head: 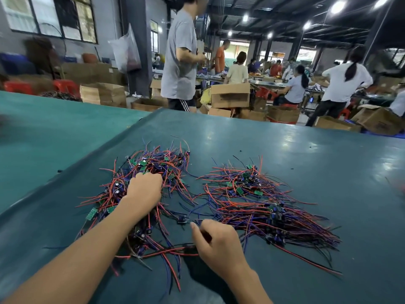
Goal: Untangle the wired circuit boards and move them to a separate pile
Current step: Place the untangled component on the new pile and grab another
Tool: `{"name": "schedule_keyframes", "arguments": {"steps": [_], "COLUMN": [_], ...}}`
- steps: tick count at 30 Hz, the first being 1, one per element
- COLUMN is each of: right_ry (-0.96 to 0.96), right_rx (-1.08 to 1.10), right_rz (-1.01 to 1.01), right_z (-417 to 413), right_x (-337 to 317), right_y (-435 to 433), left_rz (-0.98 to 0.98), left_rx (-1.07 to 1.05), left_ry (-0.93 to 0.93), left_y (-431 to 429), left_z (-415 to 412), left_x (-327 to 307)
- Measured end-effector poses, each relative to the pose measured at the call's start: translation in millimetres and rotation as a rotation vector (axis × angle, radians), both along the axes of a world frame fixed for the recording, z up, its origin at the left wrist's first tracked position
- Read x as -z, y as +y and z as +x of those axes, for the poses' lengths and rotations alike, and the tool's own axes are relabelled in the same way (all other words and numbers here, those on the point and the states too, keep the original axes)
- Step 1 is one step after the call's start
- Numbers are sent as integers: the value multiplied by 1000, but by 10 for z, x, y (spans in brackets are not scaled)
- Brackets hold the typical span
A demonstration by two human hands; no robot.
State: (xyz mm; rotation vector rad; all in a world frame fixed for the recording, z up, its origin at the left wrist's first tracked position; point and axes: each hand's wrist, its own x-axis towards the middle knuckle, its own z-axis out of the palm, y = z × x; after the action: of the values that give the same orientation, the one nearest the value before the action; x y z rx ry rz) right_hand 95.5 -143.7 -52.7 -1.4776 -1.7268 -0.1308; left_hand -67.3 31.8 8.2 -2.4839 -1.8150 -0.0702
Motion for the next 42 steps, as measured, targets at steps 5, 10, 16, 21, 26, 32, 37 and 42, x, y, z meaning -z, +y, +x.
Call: {"name": "schedule_keyframes", "arguments": {"steps": [5, 10, 16, 21, 26, 32, 37, 42], "right_ry": [21, 47, 45, 78, 62, 32, 53, 197], "right_rx": [9, 9, 10, 6, 10, 6, -6, -19], "right_rz": [-30, -31, -26, -69, -93, -84, -61, -27], "right_z": [2, 5, -9, -3, -8, -16, -12, -2], "right_x": [1, -3, -10, -7, -14, -5, 0, -3], "right_y": [-32, -19, -21, -23, -22, -16, -15, -6], "left_rz": [-269, -306, -227, -233, -92, 37, -24, -309], "left_rx": [66, 65, 50, -104, -78, 64, 177, 332], "left_ry": [28, -158, -424, -596, -664, -791, -802, -1228], "left_y": [24, 9, -55, -41, -112, -234, -330, -553], "left_z": [-20, -172, -165, -281, -317, -205, -145, -99], "left_x": [-96, -161, -240, -536, -790, -990, -1053, -996]}}
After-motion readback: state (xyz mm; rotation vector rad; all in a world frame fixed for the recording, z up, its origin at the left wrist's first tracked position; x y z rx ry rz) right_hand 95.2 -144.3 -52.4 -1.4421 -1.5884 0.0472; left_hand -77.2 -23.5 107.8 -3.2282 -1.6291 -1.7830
